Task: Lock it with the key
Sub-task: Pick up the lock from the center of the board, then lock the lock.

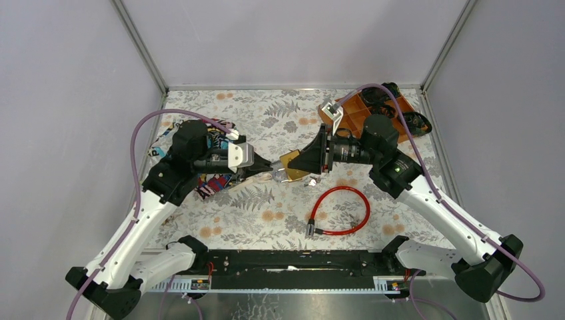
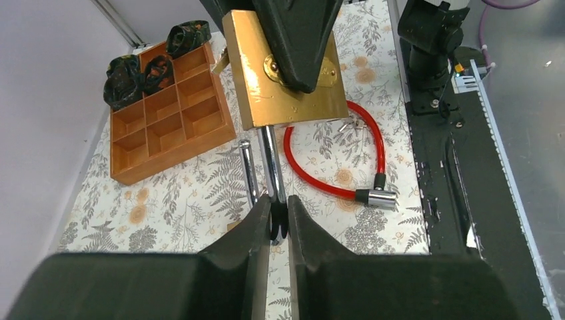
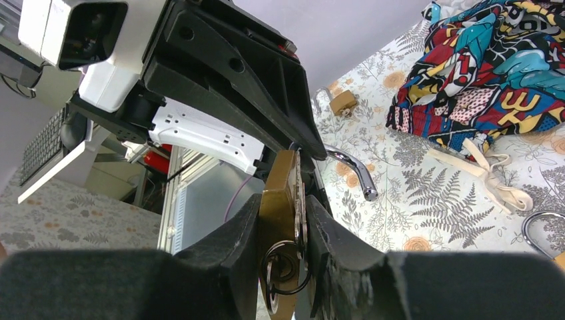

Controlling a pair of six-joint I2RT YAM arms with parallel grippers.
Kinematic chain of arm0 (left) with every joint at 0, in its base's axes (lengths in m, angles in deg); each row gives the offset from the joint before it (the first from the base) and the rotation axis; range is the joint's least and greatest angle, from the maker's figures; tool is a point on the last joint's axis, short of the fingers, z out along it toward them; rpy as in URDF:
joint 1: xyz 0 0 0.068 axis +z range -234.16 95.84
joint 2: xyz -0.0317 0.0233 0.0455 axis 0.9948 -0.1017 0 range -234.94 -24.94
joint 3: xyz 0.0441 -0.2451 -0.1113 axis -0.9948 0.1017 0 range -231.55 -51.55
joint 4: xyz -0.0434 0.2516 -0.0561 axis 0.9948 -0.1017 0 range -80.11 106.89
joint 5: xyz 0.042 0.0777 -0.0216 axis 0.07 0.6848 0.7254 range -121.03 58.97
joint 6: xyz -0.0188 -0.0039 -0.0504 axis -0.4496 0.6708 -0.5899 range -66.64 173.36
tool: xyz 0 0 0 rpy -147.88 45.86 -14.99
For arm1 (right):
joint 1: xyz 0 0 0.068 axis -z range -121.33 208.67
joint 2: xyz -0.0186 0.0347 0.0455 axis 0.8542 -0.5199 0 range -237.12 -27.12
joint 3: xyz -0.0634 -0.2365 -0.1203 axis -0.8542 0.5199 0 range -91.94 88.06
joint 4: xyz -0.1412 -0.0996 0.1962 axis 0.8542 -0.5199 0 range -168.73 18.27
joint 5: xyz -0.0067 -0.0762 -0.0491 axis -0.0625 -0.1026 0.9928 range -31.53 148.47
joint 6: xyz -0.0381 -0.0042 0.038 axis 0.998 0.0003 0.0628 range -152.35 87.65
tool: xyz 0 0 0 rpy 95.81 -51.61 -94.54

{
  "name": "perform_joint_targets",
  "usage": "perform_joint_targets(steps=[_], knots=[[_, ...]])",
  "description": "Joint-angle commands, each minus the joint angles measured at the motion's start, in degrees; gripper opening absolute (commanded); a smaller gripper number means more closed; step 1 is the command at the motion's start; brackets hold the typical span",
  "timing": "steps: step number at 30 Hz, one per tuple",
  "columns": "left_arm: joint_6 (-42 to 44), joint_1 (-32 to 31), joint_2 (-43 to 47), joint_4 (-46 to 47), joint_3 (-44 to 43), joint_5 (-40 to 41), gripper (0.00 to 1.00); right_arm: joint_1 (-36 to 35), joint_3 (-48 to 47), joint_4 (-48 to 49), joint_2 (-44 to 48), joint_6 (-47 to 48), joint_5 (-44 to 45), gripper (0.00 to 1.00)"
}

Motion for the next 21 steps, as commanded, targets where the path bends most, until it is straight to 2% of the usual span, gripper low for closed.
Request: perform_joint_targets(steps=[1,3,4,6,8,10,13,18,21], knots=[[-6.5,-0.3,0.3,5.8,-1.4,-1.0,0.20,-0.2,-4.5,5.5,3.1,1.3,-2.2,0.00],[-8.5,-0.3,0.3,6.8,-1.2,-2.1,0.39,-0.1,-4.3,5.4,3.2,1.0,-1.3,0.00],[-9.5,-0.4,0.1,7.1,-1.0,-2.7,0.44,-0.1,-4.2,5.5,3.2,0.9,-0.7,0.00],[-11.4,-0.6,-0.1,8.3,-0.3,-3.0,0.44,-0.1,-3.7,6.0,3.4,0.9,0.1,0.00],[-11.9,-0.6,-0.2,9.2,0.1,-2.8,0.38,-0.2,-3.9,6.2,3.4,1.0,0.3,0.00],[-11.7,-0.6,-0.3,9.3,0.2,-2.4,0.36,-0.2,-4.4,6.3,3.4,0.9,0.5,0.00],[-12.3,-0.7,-0.9,9.2,0.5,-2.8,0.50,-0.1,-4.5,6.6,3.5,0.7,1.4,0.00],[-13.3,-1.1,-2.4,9.2,1.2,-2.7,0.51,-0.2,-4.5,7.9,4.1,0.6,2.3,0.00],[-13.2,-1.1,-2.8,9.5,1.5,-3.1,0.55,-0.2,-5.0,7.7,4.3,0.8,3.3,0.00]])
